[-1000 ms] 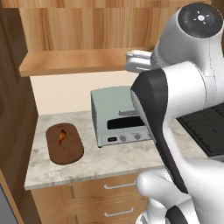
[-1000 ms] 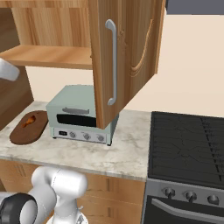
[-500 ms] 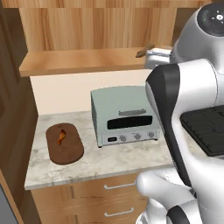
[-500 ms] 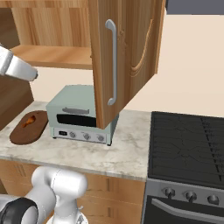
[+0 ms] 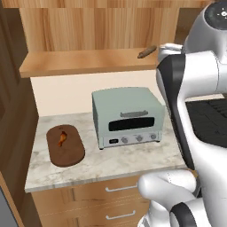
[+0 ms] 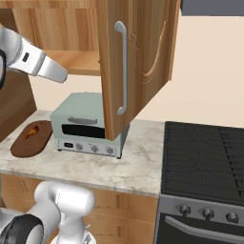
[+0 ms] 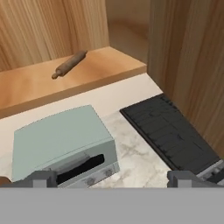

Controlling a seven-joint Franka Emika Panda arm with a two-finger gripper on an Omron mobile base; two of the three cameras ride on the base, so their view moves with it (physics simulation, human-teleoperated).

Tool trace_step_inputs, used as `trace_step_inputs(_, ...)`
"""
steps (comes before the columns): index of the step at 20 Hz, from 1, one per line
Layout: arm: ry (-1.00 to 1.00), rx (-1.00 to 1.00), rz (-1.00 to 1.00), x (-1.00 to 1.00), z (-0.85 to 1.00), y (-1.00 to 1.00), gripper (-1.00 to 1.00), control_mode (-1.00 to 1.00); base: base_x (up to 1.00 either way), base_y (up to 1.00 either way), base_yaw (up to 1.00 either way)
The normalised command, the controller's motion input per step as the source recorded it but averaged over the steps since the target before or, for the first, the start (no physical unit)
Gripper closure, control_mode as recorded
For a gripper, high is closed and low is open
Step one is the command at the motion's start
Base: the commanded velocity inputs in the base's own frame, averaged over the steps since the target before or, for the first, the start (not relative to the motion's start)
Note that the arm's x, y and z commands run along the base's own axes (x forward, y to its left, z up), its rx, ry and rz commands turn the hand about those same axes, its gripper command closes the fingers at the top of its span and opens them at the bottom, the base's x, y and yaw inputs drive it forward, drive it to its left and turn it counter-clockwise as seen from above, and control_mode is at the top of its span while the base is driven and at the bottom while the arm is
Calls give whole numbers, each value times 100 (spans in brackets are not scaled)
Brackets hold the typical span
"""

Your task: Open the cabinet, retrieve the rolling pin, and place it next to the meat on the cutting board to prepare for tenderizing.

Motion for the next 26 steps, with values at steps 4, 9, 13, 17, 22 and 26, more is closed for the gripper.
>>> trace_step_inputs(4,0,-2,-9,53,0,-9,-100,-100,0,0,0)
trace_step_inputs(9,0,-4,-10,48,0,-1,-100,-100,0,0,0)
trace_step_inputs(13,0,-1,-9,43,0,0,-100,-100,0,0,0)
trace_step_inputs(17,0,0,-3,39,0,0,-100,-100,0,0,0)
trace_step_inputs(22,0,0,0,34,0,0,-100,-100,0,0,0)
trace_step_inputs(26,0,0,0,37,-1,0,-100,-100,0,0,0)
